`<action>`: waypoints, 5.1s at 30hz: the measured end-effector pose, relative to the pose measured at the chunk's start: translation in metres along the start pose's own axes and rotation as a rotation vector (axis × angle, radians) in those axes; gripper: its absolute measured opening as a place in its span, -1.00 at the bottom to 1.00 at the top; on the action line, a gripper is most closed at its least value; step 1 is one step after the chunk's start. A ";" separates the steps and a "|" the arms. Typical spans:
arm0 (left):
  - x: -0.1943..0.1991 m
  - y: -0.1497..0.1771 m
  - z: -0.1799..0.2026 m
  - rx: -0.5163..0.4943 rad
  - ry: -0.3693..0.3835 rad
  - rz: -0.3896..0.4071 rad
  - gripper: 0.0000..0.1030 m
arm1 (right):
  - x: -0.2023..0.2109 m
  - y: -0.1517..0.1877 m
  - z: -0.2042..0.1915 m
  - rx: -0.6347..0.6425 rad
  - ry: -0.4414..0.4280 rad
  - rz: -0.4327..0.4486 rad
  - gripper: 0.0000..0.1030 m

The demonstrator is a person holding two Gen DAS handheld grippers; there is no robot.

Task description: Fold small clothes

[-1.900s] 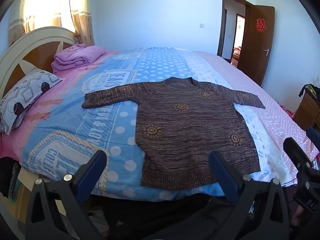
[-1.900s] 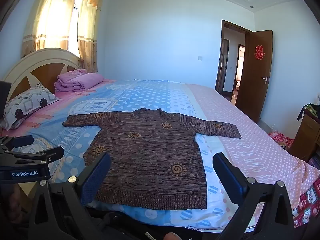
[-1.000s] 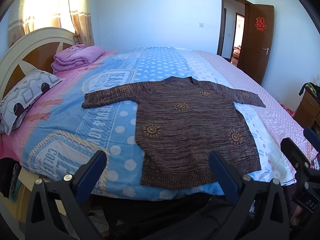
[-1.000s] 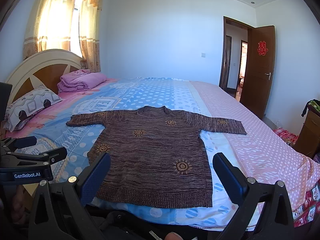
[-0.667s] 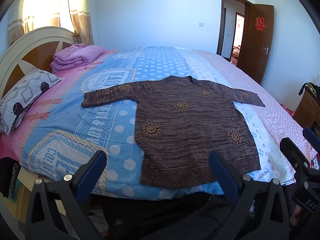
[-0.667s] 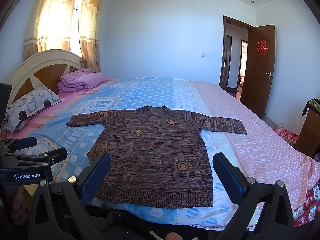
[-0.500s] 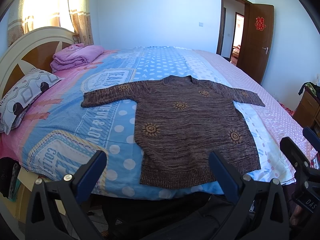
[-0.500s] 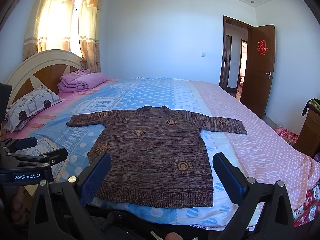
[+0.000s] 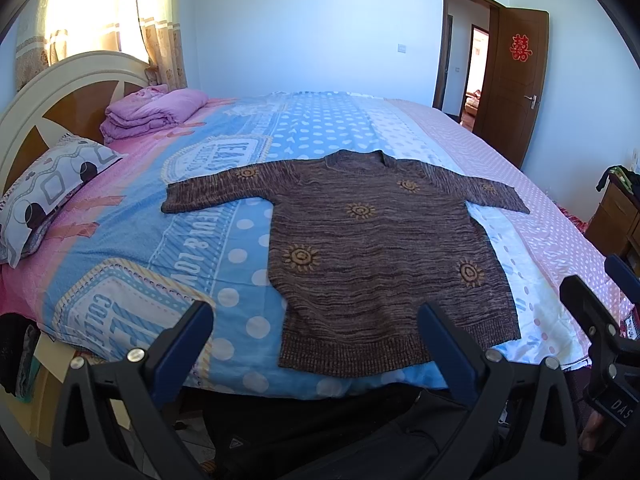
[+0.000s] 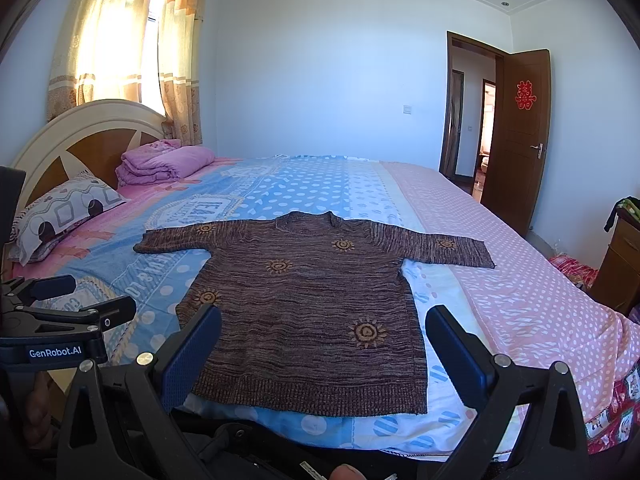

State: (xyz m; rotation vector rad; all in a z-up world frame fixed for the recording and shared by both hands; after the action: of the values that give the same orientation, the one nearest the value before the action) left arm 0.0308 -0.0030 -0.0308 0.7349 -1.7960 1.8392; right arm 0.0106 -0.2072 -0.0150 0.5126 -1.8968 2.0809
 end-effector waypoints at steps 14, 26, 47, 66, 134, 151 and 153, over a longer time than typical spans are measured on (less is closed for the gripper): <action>0.000 0.000 0.001 0.002 0.001 -0.001 1.00 | -0.001 0.001 0.000 0.002 -0.007 -0.005 0.98; -0.001 0.001 0.001 0.005 0.002 -0.003 1.00 | -0.001 0.001 0.000 0.002 -0.007 -0.007 0.98; -0.028 -0.003 0.007 -0.051 0.020 -0.032 1.00 | -0.037 0.007 0.019 -0.051 -0.130 -0.088 0.98; -0.176 -0.074 0.003 -0.149 -0.143 -0.047 1.00 | -0.177 0.005 0.158 -0.226 0.023 -0.237 0.98; -0.373 -0.127 0.013 -0.032 -0.204 -0.184 1.00 | -0.345 -0.174 0.257 -0.308 0.021 -0.307 -0.87; -0.374 -0.126 0.006 0.013 -0.187 -0.185 1.00 | -0.426 -0.143 0.030 -0.225 -0.327 -0.433 -0.84; -0.374 -0.126 0.006 0.013 -0.189 -0.185 1.00 | -0.448 -0.116 0.001 -0.252 -0.392 -0.489 -0.69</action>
State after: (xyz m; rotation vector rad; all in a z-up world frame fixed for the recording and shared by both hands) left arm 0.3948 0.0109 -0.1838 1.0731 -1.7639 1.7097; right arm 0.4632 -0.1821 -0.1074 1.2465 -1.9355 1.4836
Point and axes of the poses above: each gripper's, at about its wrist camera, not at the fingertips, and x roughly against the way its jaws point, z to its right, y to its underside, the point moved 4 cm from there along -x, roughly the way its jaws point, and after that the axes turned 2 degrees about -y, right-handed, at the moved point
